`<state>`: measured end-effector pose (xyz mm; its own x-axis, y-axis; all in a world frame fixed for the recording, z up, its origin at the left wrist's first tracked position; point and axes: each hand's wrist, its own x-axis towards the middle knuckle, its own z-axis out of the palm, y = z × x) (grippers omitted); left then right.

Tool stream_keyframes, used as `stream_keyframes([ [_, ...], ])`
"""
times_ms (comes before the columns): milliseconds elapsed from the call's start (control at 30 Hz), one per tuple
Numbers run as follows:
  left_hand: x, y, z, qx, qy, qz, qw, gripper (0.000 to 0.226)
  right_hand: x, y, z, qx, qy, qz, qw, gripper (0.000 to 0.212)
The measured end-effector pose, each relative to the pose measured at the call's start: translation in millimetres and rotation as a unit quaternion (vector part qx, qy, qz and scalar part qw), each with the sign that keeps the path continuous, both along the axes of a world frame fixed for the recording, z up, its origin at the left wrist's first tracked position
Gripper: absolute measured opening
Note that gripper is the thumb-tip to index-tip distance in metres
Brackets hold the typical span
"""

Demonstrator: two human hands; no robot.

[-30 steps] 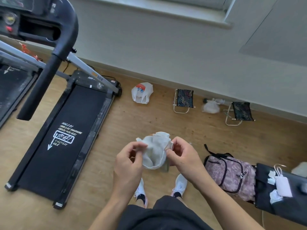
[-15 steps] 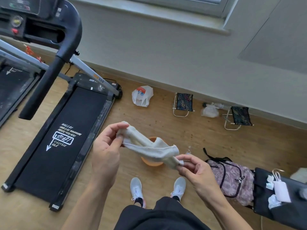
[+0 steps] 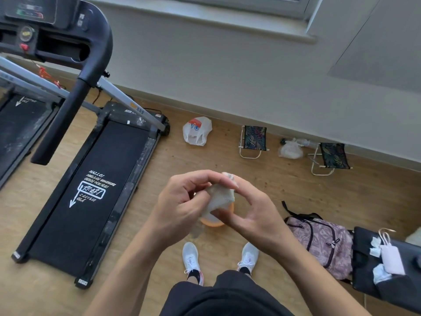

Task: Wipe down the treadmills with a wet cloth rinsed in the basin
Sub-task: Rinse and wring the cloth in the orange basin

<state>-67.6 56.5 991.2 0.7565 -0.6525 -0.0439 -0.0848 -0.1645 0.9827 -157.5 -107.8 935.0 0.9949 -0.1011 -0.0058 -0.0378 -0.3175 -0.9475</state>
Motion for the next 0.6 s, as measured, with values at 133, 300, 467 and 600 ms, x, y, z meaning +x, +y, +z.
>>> stream_keyframes([
  [133,2,6,14,-0.039,-0.014,0.016,0.999,0.048,19,3,-16,-0.051,0.057,-0.022,0.997,0.028],
  [300,14,21,16,-0.136,0.068,0.134,0.979,0.047,17,-21,-30,0.073,0.159,0.009,0.985,0.026],
  [467,19,34,37,-0.192,0.207,0.134,0.950,0.048,9,-42,5,0.259,0.070,-0.071,0.961,0.023],
  [600,32,25,43,-0.265,0.227,0.055,0.936,0.071,6,-68,38,0.341,-0.003,-0.080,0.937,0.083],
])
